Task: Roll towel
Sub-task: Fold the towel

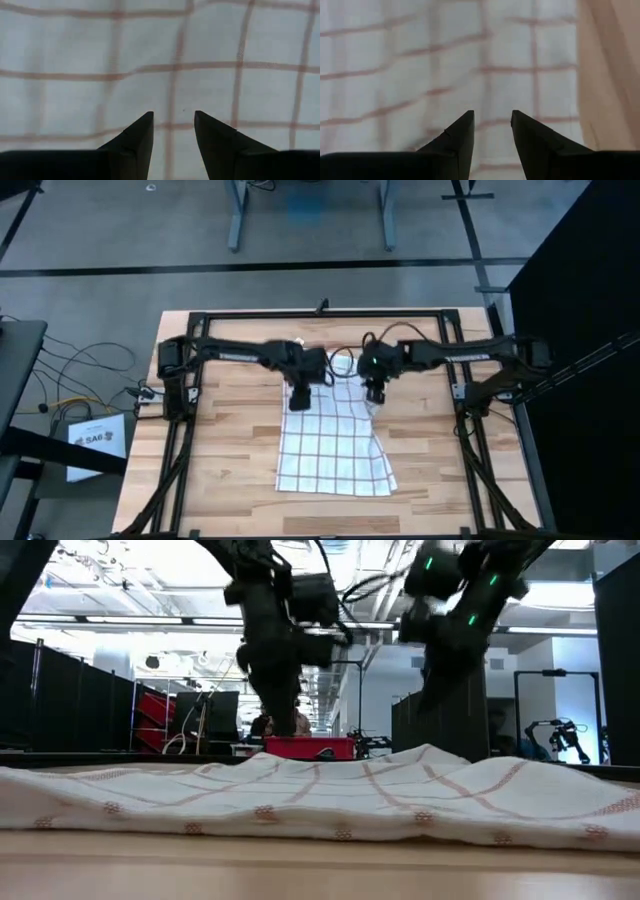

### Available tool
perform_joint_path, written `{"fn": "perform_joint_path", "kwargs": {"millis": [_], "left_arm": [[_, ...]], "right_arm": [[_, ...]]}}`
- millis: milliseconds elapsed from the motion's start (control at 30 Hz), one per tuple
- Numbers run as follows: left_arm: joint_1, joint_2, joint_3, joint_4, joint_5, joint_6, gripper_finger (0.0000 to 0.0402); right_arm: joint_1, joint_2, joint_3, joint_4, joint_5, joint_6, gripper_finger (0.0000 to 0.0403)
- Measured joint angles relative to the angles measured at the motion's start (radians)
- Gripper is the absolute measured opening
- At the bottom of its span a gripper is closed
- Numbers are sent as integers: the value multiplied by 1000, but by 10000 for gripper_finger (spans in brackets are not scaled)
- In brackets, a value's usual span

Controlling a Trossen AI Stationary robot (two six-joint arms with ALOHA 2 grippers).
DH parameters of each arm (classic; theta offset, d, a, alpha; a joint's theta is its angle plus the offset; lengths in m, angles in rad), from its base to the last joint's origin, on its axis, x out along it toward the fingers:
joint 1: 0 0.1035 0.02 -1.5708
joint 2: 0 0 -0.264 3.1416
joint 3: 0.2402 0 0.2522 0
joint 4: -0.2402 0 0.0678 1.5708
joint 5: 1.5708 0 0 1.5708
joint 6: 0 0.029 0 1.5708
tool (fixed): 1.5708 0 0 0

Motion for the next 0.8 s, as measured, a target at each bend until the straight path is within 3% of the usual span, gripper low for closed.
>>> {"fn": "perform_joint_path", "kwargs": {"millis": [133,400,800], "left_arm": [[-50,15,-38,-4,4,-72,127],[-73,14,-107,23,1,-153,127],[-89,7,-162,-29,-5,-175,127]], "right_arm": [[-67,79,0,-29,-9,-49,119],[-90,226,2,-41,-33,-173,119],[-227,193,-1,-108,-22,-274,119]]}}
